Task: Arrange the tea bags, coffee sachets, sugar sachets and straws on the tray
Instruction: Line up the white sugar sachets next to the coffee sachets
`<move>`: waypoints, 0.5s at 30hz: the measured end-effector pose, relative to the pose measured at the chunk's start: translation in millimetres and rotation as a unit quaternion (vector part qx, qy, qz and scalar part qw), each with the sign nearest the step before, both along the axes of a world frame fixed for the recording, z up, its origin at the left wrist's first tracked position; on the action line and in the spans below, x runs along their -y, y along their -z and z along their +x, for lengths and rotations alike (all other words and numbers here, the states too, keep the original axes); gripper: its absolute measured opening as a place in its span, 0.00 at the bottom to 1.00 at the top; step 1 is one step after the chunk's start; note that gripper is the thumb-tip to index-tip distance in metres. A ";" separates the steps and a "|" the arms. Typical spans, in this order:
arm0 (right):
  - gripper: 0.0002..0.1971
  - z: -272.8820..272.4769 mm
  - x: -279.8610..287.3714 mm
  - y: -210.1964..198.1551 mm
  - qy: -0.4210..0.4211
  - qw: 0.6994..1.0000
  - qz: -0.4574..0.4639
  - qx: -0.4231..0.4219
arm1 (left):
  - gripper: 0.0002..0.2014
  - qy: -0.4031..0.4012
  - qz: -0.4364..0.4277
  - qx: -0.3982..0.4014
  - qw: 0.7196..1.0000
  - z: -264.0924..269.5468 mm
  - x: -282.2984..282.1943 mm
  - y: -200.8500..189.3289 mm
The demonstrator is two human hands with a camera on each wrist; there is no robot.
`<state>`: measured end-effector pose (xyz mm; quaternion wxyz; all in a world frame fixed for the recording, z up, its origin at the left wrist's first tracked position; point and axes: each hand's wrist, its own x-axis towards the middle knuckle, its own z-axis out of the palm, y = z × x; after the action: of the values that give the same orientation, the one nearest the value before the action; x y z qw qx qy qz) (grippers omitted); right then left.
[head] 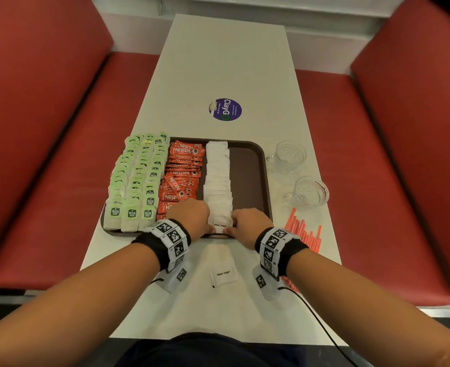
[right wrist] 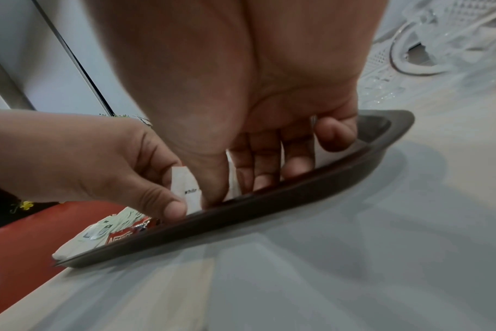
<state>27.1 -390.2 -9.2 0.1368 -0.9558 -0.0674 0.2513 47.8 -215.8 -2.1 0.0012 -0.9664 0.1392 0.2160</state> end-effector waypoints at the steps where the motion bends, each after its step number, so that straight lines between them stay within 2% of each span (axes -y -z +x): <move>1: 0.16 1.1 -0.8 -0.9 -0.002 1.000 -0.003 0.003 | 0.20 -0.001 0.002 0.006 1.000 0.9 1.0 -0.2; 7: 0.14 0.2 -2.1 -8.2 -0.006 1.000 -0.012 0.012 | 0.21 -0.015 -0.018 0.021 1.000 -1.1 -0.3 -11.3; 10: 0.17 -11.0 2.3 -12.4 0.005 0.998 0.006 0.060 | 0.18 0.002 -0.071 0.053 0.996 -12.7 -2.7 -16.8; 12: 0.17 -21.1 4.7 -15.8 -0.010 0.996 0.043 0.080 | 0.15 0.033 -0.103 0.043 0.993 -23.1 -3.3 -18.0; 15: 0.18 -36.3 8.2 -18.0 -0.098 0.993 0.053 0.031 | 0.15 0.117 -0.084 -0.015 0.989 -40.6 -3.9 -12.2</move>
<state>-9.2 -398.4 8.7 0.1597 -0.9434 -0.1785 0.2293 7.2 -211.9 10.1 -0.0567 -0.9368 0.2694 0.2160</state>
